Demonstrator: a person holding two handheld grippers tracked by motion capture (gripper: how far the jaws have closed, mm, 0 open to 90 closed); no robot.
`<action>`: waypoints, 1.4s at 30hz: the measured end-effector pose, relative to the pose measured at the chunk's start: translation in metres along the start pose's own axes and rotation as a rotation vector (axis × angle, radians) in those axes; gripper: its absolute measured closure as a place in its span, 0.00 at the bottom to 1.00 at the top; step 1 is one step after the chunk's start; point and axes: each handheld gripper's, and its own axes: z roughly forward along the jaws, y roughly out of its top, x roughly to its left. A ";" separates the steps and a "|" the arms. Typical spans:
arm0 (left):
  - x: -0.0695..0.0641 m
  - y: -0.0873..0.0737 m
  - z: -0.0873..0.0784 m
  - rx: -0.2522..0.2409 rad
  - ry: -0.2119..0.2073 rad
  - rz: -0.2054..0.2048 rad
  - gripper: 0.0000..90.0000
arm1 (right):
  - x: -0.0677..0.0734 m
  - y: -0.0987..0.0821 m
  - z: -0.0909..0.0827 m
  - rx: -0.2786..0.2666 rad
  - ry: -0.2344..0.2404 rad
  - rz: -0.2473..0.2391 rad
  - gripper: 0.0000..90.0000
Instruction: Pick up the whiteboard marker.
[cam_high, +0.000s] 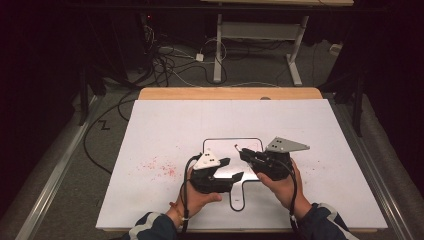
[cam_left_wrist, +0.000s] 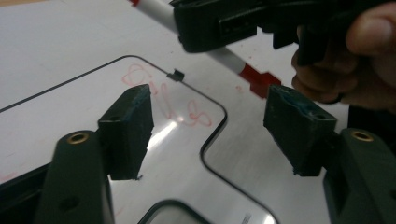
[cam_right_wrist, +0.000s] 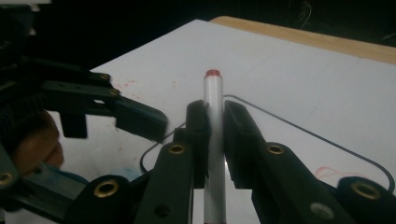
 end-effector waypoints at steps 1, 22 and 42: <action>-0.001 0.001 0.004 -0.002 -0.009 -0.012 0.41 | 0.002 -0.001 -0.001 -0.015 0.002 0.005 0.91; 0.001 0.003 0.017 -0.004 0.004 0.038 0.87 | 0.013 -0.005 0.000 -0.027 0.020 -0.016 0.89; 0.018 0.000 -0.038 0.011 0.230 0.240 0.22 | -0.026 -0.008 -0.005 -0.056 -0.039 -0.095 0.91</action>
